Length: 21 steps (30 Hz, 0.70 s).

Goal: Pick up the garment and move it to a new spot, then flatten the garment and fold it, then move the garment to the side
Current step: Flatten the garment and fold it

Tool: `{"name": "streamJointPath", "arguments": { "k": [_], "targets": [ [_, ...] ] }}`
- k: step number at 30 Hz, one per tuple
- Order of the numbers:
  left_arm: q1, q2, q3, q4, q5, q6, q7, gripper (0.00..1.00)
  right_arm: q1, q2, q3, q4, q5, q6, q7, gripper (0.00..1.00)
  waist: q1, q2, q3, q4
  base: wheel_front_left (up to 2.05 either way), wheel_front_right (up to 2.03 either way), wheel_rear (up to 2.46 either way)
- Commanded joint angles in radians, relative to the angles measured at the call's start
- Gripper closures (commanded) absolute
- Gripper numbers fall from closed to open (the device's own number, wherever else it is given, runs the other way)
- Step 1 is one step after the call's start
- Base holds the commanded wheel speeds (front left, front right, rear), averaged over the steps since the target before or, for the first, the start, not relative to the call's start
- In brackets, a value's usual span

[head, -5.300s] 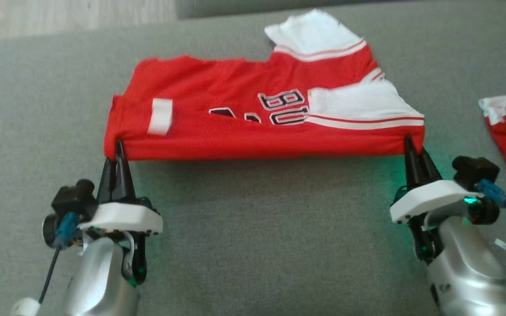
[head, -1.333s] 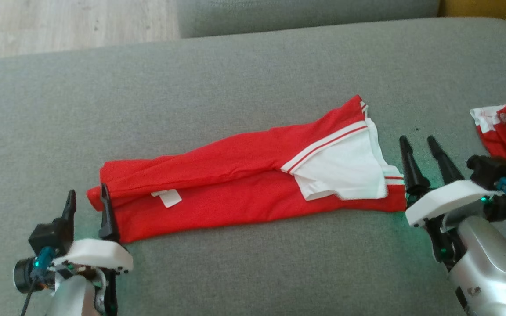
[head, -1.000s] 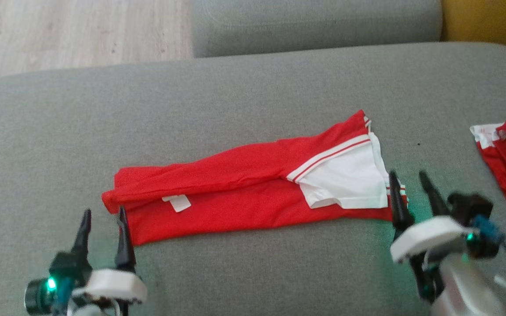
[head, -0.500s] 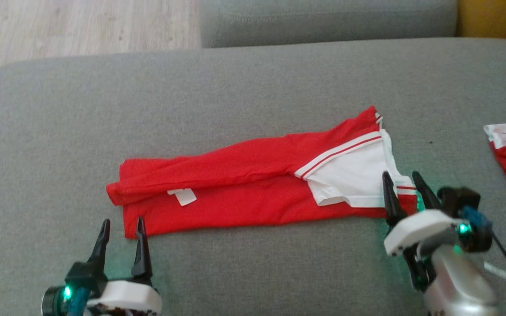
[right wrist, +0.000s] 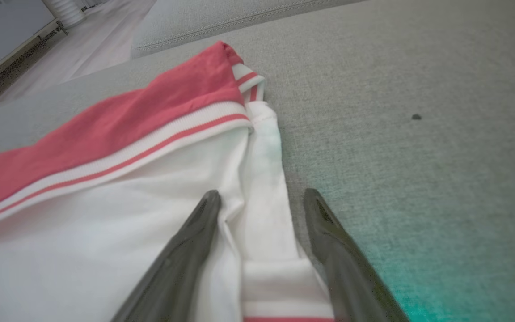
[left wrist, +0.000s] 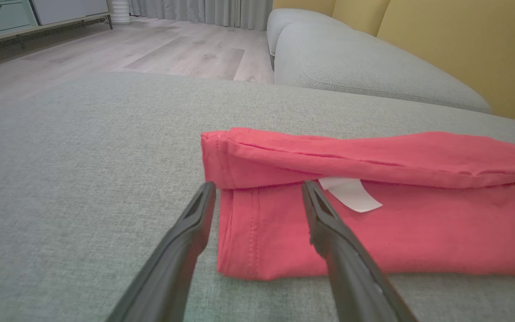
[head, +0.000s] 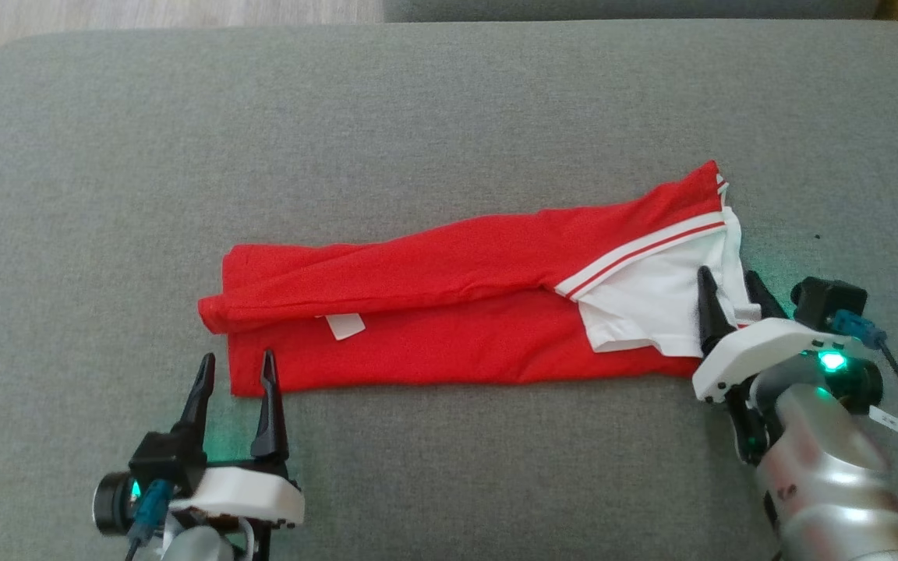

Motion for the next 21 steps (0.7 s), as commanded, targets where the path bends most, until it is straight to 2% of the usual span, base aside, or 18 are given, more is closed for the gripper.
{"name": "streamJointPath", "arguments": {
  "k": [1, 4, 9, 12, 16, 21],
  "targets": [
    [-0.033, 0.004, 0.03, -0.027, -0.007, 0.009, -0.01, 0.0, 0.042, 0.024, 0.06, 0.027, 0.044, 0.007, 0.02, 1.0, -0.0001, 0.0, 0.0, -0.004, 0.0, 0.0, 0.0],
    [-0.028, 0.004, 0.039, -0.027, -0.011, 0.008, -0.01, 0.0, 0.05, 0.003, 0.085, 0.019, 0.091, 0.007, 0.001, 1.0, -0.0001, 0.0, -0.007, -0.017, 0.0, 0.0, 0.0],
    [-0.03, 0.004, 0.029, -0.032, -0.021, 0.005, -0.01, 0.0, 0.018, -0.116, 0.034, -0.016, 0.103, 0.007, -0.037, 1.0, -0.0001, 0.0, -0.021, -0.033, 0.0, 0.0, 0.0],
    [-0.028, 0.004, 0.02, -0.029, -0.021, 0.0, -0.01, 0.0, 0.007, -0.149, -0.016, -0.127, 0.093, 0.007, -0.041, 1.0, -0.0001, 0.0, -0.03, -0.039, 0.0, 0.0, 0.0],
    [-0.024, 0.004, 0.008, -0.023, -0.021, -0.004, -0.01, 0.0, 0.056, -0.099, 0.014, -0.303, 0.094, 0.007, -0.041, 1.0, -0.0001, 0.0, -0.043, -0.035, 0.0, 0.0, 0.0],
    [-0.019, 0.004, -0.024, -0.013, -0.027, -0.013, -0.01, 0.0, 0.122, -0.024, 0.24, -0.443, 0.167, 0.007, -0.042, 1.0, -0.0001, 0.0, -0.053, -0.005, 0.0, 0.0, 0.0]
  ]
}}
